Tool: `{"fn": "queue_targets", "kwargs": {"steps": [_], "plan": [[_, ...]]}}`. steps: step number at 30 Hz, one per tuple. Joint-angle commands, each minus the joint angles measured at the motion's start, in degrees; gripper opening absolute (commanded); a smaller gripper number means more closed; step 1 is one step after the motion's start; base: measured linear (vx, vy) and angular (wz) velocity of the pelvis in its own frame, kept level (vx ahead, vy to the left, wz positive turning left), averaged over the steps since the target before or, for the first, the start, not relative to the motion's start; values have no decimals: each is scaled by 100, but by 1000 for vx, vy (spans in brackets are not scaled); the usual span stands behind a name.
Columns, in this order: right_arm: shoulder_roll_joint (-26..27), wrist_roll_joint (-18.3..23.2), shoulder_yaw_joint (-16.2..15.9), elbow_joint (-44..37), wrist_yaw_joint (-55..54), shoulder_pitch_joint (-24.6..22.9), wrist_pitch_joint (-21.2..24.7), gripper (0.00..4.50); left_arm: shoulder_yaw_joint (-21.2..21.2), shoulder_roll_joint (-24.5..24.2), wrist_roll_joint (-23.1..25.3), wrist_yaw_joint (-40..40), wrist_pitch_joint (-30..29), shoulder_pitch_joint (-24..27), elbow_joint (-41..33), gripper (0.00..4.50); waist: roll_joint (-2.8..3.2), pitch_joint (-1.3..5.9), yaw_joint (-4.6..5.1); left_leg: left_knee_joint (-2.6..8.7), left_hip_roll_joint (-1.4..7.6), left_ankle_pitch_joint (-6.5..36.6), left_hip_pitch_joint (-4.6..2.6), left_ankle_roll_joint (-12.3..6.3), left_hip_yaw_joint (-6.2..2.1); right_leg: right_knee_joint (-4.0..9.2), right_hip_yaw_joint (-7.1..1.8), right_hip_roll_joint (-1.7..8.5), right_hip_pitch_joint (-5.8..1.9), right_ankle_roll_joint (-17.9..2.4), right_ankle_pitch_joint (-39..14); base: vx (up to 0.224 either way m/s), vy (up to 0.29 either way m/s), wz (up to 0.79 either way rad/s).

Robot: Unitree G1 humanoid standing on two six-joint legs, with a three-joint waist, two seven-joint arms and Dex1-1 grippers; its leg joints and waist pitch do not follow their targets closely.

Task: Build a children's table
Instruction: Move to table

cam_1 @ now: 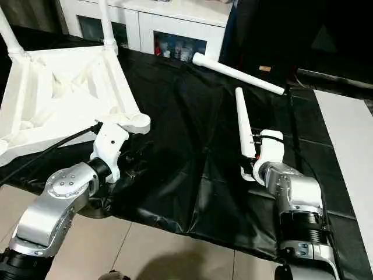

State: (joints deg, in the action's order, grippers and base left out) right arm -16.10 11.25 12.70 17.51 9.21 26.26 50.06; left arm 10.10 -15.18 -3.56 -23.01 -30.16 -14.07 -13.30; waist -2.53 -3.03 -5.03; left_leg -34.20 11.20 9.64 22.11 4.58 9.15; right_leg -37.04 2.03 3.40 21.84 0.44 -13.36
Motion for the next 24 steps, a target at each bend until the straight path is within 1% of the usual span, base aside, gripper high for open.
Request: {"fn": "queue_targets", "kwargs": {"steps": [1, 3, 4, 5, 6, 7, 9, 10, 11, 12, 13, 14, 15, 16, 18, 20, 21, 22, 23, 24], "plan": [[28, 61, 37, -51, -21, -138, 146, 258, 97, 3, 40, -17, -55, -30, 19, 162, 25, 338, 15, 408, 143, 951, -124, 289, 9, 489, -216, 336, -200, -805, -361, 0, 0, 0], [30, 64, 37, -52, -21, -139, 144, 257, 97, 5, 41, -14, -53, -29, 18, 162, 28, 339, 18, 407, 142, 948, -125, 290, 9, 491, -216, 334, -196, -801, -364, 0, 0, 0], [55, 123, 57, -83, 67, -121, -53, 257, 63, 44, 43, 41, -32, -46, 31, 162, 31, 336, 18, 408, 143, 962, -126, 295, 10, 493, -217, 337, -195, -806, -374, 0, 0, 0], [65, 144, 68, -97, 91, -117, -104, 257, 56, 51, 42, 51, -26, -51, 34, 162, 30, 338, 17, 407, 146, 980, -124, 295, 12, 494, -218, 344, -194, -807, -379, 0, 0, 0], [127, 262, 131, -209, 223, -100, -359, 256, 4, 91, 24, 97, -5, -77, 46, 162, 18, 338, 17, 406, 146, 1015, -122, 276, 15, 501, -220, 350, -192, -811, -422, 0, 0, 0], [127, 262, 131, -209, 223, -100, -359, 255, 4, 91, 24, 97, -5, -77, 46, 162, 24, 338, 18, 405, 148, 1015, -121, 266, 13, 500, -221, 351, -193, -815, -422, 0, 0, 0], [228, 431, 224, -421, 346, -95, -591, 247, -46, 119, -12, 113, 20, -107, 54, 162, 23, 335, 26, 414, 152, 1019, -110, 238, 8, 499, -219, 351, -197, -808, -430, 0, 0, 0], [305, 598, 311, -557, 459, -98, -671, 222, -53, 121, -22, 111, 28, -110, 43, 162, 31, 341, 33, 410, 152, 989, -113, 222, 5, 494, -220, 347, -199, -811, -376, 0, 0, 0], [359, 770, 367, -674, 624, -112, -700, 222, -60, 135, -30, 118, 57, -110, 35, 162, 32, 342, 34, 410, 153, 989, -114, 206, 6, 491, -220, 344, -197, -812, -344, 0, 0, 0], [384, 864, 392, -739, 722, -122, -711, 212, -66, 146, -35, 124, 77, -109, 31, 162, 37, 343, 31, 411, 159, 978, -119, 177, 3, 488, -219, 342, -197, -817, -291, 0, 0, 0], [460, 1108, 466, -903, 947, -152, -713, 201, -111, 198, -66, 170, 63, -115, 28, 162, 41, 340, 26, 412, 161, 972, -121, 166, 5, 488, -218, 339, -193, -831, -268, 0, 0, 0], [489, 1225, 493, -993, 1056, -172, -692, 201, -126, 210, -75, 184, 57, -117, 27, 162, 35, 342, 26, 410, 158, 967, -116, 149, 8, 483, -219, 338, -202, -838, -236, 0, 0, 0], [513, 1335, 509, -1086, 1167, -197, -660, 178, -144, 223, -82, 201, 49, -123, 35, 162, 42, 343, 18, 414, 163, 933, -116, 137, 2, 485, -218, 340, -204, -844, -195, 0, 0, 0], [517, 1387, 500, -1141, 1242, -216, -642, 178, -158, 232, -84, 214, 50, -129, 50, 162, 47, 343, 12, 413, 165, 920, -123, 132, 3, 484, -216, 336, -193, -864, -180, 0, 0, 0], [496, 1416, 435, -1198, 1321, -276, -669, 156, -158, 237, -78, 223, 48, -124, 55, 162, 44, 341, 7, 413, 163, 925, -125, 142, 9, 489, -217, 336, -193, -891, -216, 0, 0, 0], [486, 1391, 402, -1185, 1323, -302, -700, 133, -148, 234, -70, 219, 53, -116, 53, 162, 42, 328, 3, 422, 161, 979, -124, 175, 13, 508, -219, 342, -184, -885, -380, 0, 0, 0], [414, 1186, 279, -1084, 1215, -334, -711, 133, -133, 233, -58, 217, 50, -98, 46, 162, 33, 329, 3, 428, 162, 1004, -121, 201, 9, 514, -217, 346, -188, -867, -492, 0, 0, 0], [414, 1186, 279, -1084, 1215, -334, -711, 124, -133, 233, -58, 217, 50, -98, 46, 162, 36, 320, 11, 433, 157, 1055, -122, 236, 9, 527, -215, 342, -181, -841, -623, 0, 0, 0], [199, 745, -102, -952, 1111, -409, -794, 117, -130, 238, -47, 220, 54, -84, 53, 162, 29, 325, 6, 429, 161, 1066, -125, 249, 9, 532, -215, 347, -181, -825, -661, 0, 0, 0], [108, 565, -284, -908, 1085, -448, -858, 109, -130, 243, -39, 224, 60, -79, 62, 162, 24, 322, 6, 422, 154, 995, -118, 292, 10, 535, -217, 345, -186, -801, -654, 0, 0, 0]]}}
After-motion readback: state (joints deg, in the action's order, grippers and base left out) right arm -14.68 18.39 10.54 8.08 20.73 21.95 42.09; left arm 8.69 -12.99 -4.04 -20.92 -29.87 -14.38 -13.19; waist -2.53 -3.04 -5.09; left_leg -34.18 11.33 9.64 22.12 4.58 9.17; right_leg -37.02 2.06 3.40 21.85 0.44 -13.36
